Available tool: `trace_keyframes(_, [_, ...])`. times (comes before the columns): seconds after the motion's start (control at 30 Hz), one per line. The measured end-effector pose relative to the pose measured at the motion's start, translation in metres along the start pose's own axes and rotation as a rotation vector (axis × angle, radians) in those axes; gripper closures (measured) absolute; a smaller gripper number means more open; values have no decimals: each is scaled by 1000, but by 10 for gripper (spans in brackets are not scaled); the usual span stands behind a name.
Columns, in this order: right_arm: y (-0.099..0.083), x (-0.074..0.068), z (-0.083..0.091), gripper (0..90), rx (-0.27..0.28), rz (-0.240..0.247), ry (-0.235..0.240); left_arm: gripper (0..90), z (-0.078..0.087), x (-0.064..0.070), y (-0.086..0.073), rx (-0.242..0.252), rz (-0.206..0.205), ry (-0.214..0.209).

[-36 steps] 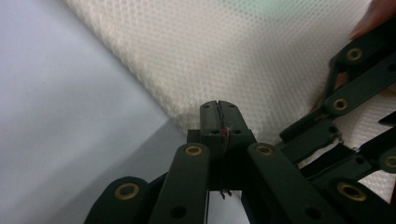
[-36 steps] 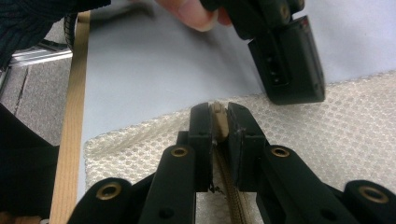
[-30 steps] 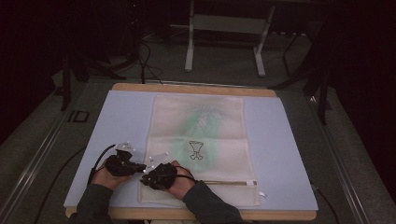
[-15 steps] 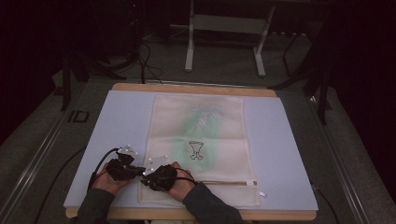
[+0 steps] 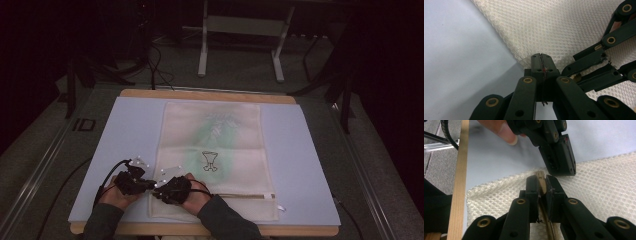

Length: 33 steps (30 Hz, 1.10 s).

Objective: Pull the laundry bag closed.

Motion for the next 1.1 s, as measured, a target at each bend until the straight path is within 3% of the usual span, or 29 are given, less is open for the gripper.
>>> trace_keyframes(0.33, [-2,1,4,823,-19,10,4,900,0,-1,0,2,-3,-11])
trace_keyframes(0.5, [-6,2,9,823,-21,-7,10,900,0,-2,0,9,-7,-16])
trace_keyframes(0.83, [-6,-3,10,823,-59,17,-20,900,-1,-1,0,14,-34,-13])
trace_keyframes(1.1, [-4,-6,11,823,-93,38,-46,900,-1,-3,-1,20,-23,-27])
Point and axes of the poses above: each handheld gripper's, and its own axes: z roughly backward along the jaws, y roughly out of its top, x roughly to its right, the point moved 4 cm from there along -z, roughly forward along the jaws, and after that the axes turned 15 degrees about y, right-handed, at the moved point
